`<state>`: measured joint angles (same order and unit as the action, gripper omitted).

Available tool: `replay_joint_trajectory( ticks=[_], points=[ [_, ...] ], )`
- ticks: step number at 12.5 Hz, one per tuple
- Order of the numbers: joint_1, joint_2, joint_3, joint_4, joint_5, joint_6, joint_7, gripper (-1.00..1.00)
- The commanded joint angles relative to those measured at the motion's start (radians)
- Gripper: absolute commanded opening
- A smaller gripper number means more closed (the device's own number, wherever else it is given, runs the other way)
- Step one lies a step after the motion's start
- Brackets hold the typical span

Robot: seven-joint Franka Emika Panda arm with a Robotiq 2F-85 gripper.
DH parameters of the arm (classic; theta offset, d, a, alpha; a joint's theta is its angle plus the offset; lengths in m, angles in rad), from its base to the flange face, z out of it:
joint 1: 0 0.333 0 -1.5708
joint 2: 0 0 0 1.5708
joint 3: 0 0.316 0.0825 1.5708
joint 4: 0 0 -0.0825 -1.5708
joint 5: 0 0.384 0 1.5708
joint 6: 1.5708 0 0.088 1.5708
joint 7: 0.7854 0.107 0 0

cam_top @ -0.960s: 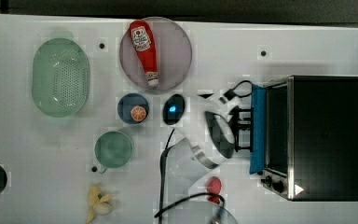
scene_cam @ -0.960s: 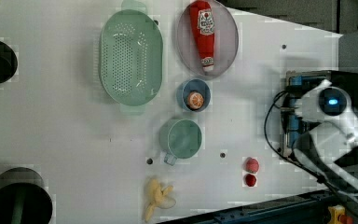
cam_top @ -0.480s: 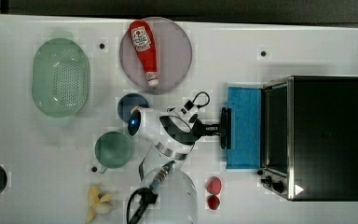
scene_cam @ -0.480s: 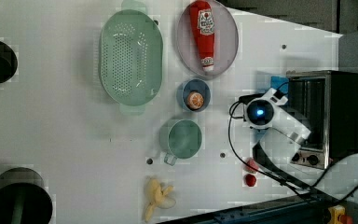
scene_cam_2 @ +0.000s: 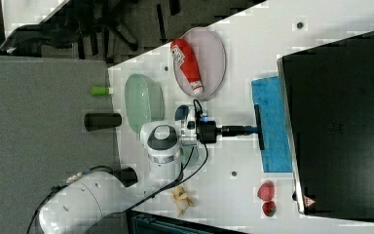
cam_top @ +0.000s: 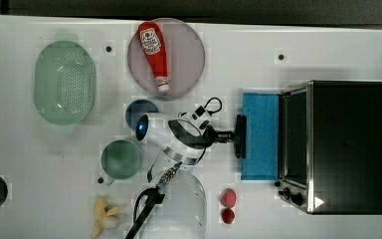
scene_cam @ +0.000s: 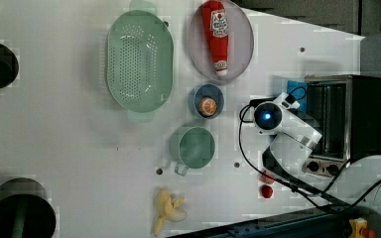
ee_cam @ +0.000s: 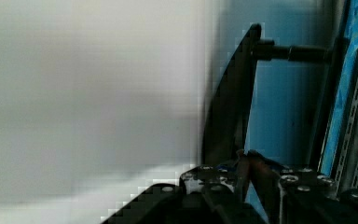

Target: Flap open oven.

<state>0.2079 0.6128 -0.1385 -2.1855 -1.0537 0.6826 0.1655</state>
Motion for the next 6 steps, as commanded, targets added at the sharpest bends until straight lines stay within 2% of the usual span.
replay_joint_trajectory(
  ticks=[1,2,6],
  points=[
    [-0.021,-0.034,-0.003,0.049,0.050,0.098,0.061,-0.65],
    [-0.021,-0.055,0.004,0.048,0.126,0.128,0.061,-0.65],
    [-0.024,-0.203,0.012,0.048,0.587,0.137,0.061,-0.65]
  ],
)
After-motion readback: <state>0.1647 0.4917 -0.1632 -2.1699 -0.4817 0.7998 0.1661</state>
